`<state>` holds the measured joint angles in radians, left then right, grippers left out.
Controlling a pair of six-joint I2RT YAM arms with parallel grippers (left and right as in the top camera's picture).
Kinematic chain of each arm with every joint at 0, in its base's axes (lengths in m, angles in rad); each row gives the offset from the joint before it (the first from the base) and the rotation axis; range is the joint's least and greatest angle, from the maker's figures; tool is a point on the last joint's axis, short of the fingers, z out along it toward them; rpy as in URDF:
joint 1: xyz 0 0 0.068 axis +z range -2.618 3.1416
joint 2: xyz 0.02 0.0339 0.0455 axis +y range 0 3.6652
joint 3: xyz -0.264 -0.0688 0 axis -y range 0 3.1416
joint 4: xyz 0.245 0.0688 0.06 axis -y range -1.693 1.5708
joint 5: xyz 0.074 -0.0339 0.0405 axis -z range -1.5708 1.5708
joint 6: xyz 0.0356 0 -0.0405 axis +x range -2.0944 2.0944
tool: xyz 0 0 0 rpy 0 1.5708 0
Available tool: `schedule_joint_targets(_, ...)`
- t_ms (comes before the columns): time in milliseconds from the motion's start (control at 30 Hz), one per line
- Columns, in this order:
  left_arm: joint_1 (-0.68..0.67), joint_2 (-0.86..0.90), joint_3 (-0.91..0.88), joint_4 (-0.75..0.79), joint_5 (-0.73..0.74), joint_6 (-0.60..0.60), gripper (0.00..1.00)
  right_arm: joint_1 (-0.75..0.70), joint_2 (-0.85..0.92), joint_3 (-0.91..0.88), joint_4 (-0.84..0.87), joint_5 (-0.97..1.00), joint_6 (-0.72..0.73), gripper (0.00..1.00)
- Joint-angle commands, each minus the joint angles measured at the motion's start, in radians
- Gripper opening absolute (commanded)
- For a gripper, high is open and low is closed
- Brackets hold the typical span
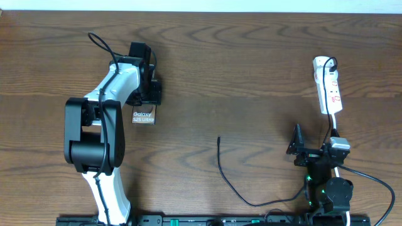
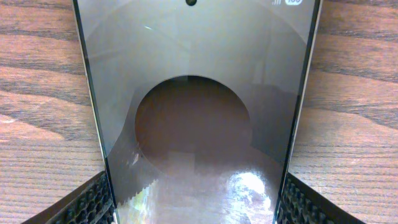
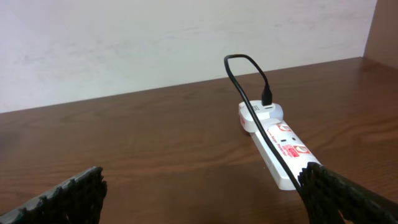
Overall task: Plug charger to phone and switch on socket
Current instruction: 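Close the left gripper on the phone's sides, then lift the phone with the left gripper and tilt it upright toward center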
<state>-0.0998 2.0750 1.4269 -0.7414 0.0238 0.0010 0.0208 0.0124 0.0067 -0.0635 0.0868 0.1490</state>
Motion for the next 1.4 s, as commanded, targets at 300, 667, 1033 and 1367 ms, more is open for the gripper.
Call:
schedule_joint_targets(300, 0.005, 0.017, -0.017, 0.000, -0.005, 0.006, 0.39, 0.007, -0.006, -0.001, -0.003, 0.011, -0.008, 0.99)
schedule_joint_targets(667, 0.005, 0.017, -0.017, 0.000, -0.005, 0.006, 0.07, 0.007, -0.006, -0.001, -0.003, 0.011, -0.008, 0.99)
schedule_joint_targets(1033, 0.005, -0.004, 0.008, -0.001, -0.005, 0.006, 0.07, 0.007, -0.006, -0.001, -0.003, 0.011, -0.008, 0.99)
schedule_joint_targets(1367, 0.005, -0.117, 0.035, -0.016, -0.005, 0.006, 0.07, 0.007, -0.006, -0.001, -0.003, 0.011, -0.008, 0.99)
